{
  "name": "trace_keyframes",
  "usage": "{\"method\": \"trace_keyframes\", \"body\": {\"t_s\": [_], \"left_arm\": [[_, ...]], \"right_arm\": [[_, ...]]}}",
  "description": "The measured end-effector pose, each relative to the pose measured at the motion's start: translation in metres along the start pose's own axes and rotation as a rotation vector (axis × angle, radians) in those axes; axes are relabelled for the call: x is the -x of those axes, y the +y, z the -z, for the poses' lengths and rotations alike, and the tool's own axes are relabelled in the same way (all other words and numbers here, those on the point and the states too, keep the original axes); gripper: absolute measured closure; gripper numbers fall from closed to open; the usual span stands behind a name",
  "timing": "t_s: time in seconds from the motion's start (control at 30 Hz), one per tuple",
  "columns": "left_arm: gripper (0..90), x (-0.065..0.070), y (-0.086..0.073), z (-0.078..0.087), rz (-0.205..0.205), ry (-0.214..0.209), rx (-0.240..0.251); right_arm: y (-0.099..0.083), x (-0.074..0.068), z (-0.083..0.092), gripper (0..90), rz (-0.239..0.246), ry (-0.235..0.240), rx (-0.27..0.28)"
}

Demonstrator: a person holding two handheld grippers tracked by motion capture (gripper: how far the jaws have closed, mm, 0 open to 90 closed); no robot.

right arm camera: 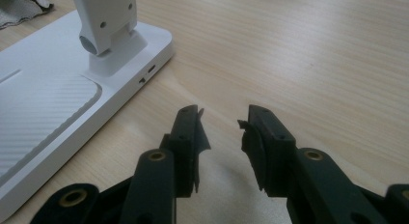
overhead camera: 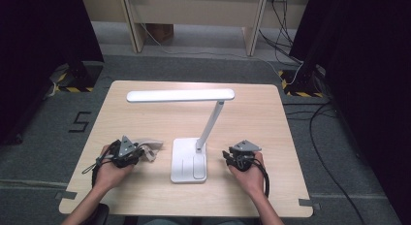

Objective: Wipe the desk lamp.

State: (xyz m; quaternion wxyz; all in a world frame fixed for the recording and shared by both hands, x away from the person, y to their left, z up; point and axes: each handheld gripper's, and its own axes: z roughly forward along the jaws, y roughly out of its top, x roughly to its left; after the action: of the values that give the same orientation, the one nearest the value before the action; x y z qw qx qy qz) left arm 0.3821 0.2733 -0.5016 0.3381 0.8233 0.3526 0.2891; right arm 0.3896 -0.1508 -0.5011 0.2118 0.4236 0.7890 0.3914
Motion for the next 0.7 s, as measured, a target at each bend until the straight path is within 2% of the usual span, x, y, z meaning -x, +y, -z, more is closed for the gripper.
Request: {"method": "trace_keyframes", "body": {"t_s": [0.13, 0.17, 0.3, 0.53, 0.7], "left_arm": [[47.2, 0.003, 0.003, 0.010, 0.033, -0.025, 0.022], [44.7, 0.004, 0.003, 0.011, 0.041, -0.026, 0.028], [40.0, 0.007, 0.005, 0.019, 0.055, -0.048, 0.047], [36.8, 0.009, 0.006, 0.029, 0.085, -0.077, 0.068], [36.0, 0.008, 0.006, 0.037, 0.101, -0.070, 0.087]], "right_arm": [[0.001, -0.001, 0.002, 64.9, -0.011, 0.000, -0.005], [0.001, 0.000, 0.002, 64.7, 0.000, 0.000, -0.001], [0.002, 0.000, 0.003, 64.3, -0.003, -0.001, 0.000], [0.001, 0.002, 0.006, 63.6, -0.015, -0.001, 0.002], [-0.001, 0.006, 0.010, 63.1, -0.023, -0.005, 0.007]]}}
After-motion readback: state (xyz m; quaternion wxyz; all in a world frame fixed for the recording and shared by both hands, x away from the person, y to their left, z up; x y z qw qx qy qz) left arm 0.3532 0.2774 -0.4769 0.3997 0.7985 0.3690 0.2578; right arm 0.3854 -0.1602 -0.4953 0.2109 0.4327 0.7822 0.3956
